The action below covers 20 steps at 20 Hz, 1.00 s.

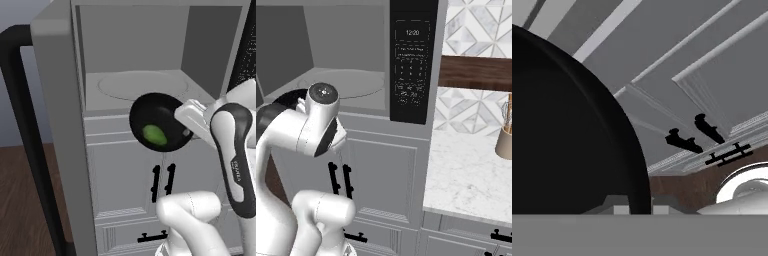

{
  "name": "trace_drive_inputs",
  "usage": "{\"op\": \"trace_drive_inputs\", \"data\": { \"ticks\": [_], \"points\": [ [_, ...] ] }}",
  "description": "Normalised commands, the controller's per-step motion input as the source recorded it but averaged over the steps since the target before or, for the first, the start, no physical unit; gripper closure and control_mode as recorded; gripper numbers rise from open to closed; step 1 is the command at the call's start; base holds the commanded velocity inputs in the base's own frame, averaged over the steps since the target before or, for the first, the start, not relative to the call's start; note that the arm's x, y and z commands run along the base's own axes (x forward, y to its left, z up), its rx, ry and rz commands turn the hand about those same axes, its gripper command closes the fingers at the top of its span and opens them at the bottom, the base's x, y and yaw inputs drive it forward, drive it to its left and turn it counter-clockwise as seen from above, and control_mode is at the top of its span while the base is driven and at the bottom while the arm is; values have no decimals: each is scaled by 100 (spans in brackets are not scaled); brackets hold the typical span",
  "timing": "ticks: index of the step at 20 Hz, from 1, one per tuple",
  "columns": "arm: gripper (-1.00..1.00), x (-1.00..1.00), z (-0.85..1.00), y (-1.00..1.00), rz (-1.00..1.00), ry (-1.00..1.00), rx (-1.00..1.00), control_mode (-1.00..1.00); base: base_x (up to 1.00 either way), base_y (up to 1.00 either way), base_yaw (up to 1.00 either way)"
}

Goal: Pick the avocado from the sink and place it in the bowl. Then pick the bowl and place it in the microwave. Then close the microwave door and press the start button.

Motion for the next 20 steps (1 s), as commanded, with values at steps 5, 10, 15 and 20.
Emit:
{"op": "trace_drive_inputs", "data": {
  "ticks": [5, 10, 15, 20],
  "points": [
    [100, 0, 84, -34, -14, 8, 9, -100, 0, 0, 0],
    [100, 8, 73, -4, -17, 11, 4, -100, 0, 0, 0],
    [100, 35, 33, 0, -20, 10, 0, -100, 0, 0, 0],
    [100, 22, -2, 0, -18, 1, 0, -100, 0, 0, 0]
  ]
}}
